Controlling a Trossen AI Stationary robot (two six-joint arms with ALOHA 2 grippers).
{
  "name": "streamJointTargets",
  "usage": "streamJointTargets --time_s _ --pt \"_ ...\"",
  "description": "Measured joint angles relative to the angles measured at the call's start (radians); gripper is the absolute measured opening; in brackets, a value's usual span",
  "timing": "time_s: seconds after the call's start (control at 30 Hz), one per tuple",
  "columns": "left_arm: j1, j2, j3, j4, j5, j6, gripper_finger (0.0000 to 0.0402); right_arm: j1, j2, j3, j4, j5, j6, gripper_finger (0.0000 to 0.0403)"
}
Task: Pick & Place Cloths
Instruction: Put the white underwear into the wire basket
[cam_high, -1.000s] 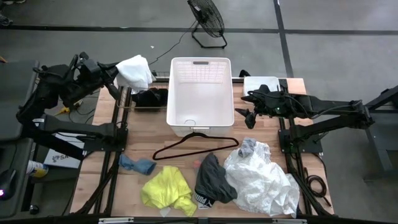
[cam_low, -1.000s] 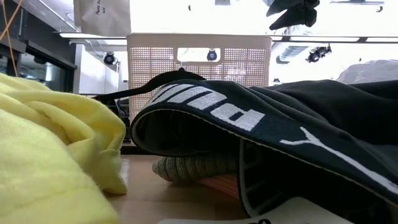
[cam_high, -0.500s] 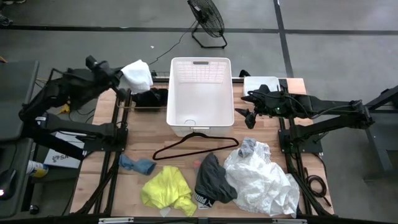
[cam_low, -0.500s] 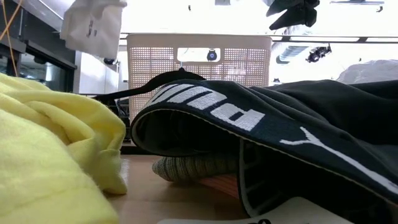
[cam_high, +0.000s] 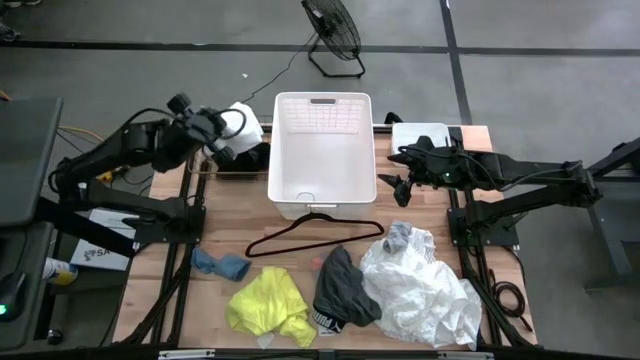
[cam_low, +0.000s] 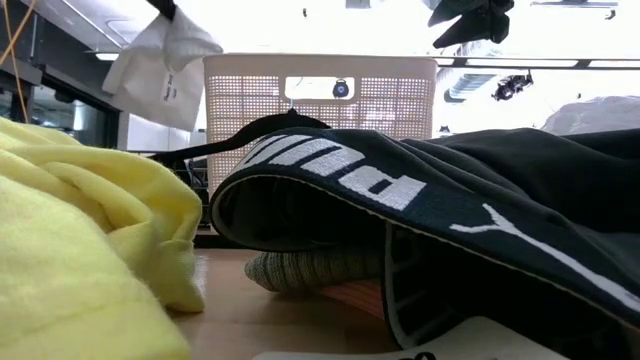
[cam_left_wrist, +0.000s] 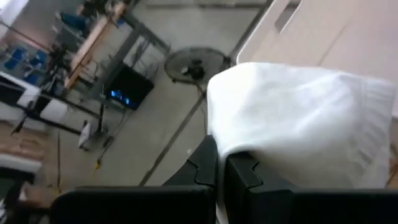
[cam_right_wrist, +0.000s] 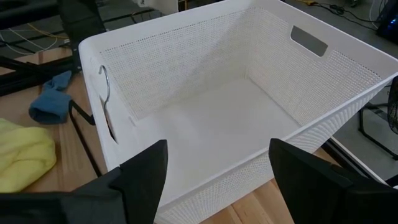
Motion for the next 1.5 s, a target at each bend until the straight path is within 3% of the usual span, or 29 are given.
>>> streamJointTargets --time_s 0.1,0.4,0.6,1.0,1.5 --pt "0.106 0.014 0.0 0.003 0.103 0.026 0.0 0.0 0.0 0.0 -0.001 0.0 0.0 0.0271" --pt "0.485 0.057 0.0 0.016 0.539 0.156 0.0 0.0 0.0 0.0 -0.001 -0.001 0.0 0.0271" --pt "0.651 0.138 0.0 0.003 0.757 0.206 0.0 0.0 0.0 0.0 -0.002 -0.001 0.002 0.0271" --pt "0.696 0.34 -0.009 -0.044 0.757 0.203 0.0 0.0 0.0 0.0 -0.002 -0.001 0.003 0.0271" --pt "0.697 0.385 -0.268 0.178 0.76 0.239 0.0 0.049 0.0 0.0 -0.051 0.003 0.059 0.0271"
